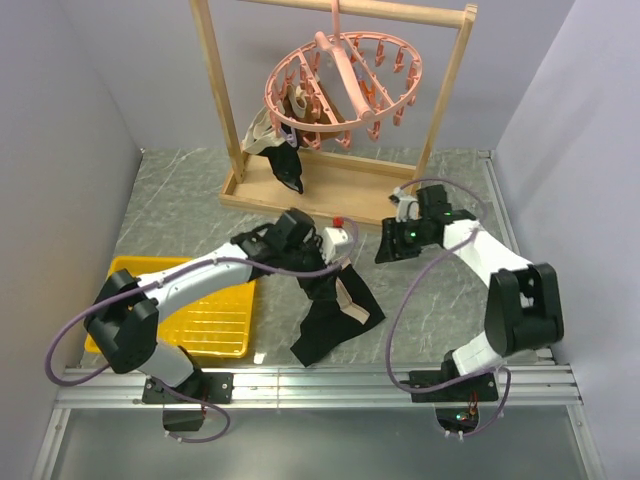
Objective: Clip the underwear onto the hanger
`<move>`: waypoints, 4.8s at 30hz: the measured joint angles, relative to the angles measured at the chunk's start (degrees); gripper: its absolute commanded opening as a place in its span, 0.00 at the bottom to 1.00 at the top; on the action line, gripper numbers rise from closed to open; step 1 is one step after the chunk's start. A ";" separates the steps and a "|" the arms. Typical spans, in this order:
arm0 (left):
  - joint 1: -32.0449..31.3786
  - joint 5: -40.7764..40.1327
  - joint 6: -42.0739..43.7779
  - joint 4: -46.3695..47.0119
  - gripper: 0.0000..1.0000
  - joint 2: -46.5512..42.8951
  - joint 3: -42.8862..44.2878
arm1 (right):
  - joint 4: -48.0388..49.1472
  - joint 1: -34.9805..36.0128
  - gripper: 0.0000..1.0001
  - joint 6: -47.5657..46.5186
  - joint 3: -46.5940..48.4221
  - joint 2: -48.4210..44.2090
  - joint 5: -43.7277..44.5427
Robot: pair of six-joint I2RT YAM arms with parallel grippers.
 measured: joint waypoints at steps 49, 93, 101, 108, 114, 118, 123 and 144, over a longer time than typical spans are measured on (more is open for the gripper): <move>-22.56 -27.58 -1.66 -7.50 0.00 28.15 18.91 | 7.26 7.32 0.47 5.73 6.95 19.82 2.45; 13.77 -7.43 -7.45 -8.85 0.00 -10.03 -2.71 | 11.06 9.44 0.00 7.21 5.27 18.03 -4.04; 21.97 0.20 -6.97 -6.93 0.00 -16.96 -5.03 | 10.16 -0.81 0.00 8.26 -5.20 -13.62 -4.83; 22.10 10.19 -2.80 -6.08 0.04 -24.30 -11.04 | 3.63 -0.81 0.00 7.69 -10.93 -32.06 -3.56; 22.10 17.75 -0.96 -7.04 0.08 -33.81 -11.85 | -3.10 -0.83 0.00 9.20 -9.55 -48.59 -0.72; 22.05 23.06 0.31 -9.92 0.13 -36.74 -11.52 | -7.74 -0.83 0.00 10.73 -6.16 -54.07 0.09; 22.05 24.00 -3.85 -8.55 0.15 -36.37 -11.61 | -10.78 -0.92 0.00 16.68 -8.17 -53.99 0.61; 22.10 7.32 -14.78 9.92 0.30 10.49 -5.16 | 7.50 -5.55 0.07 19.47 -14.53 -8.07 15.21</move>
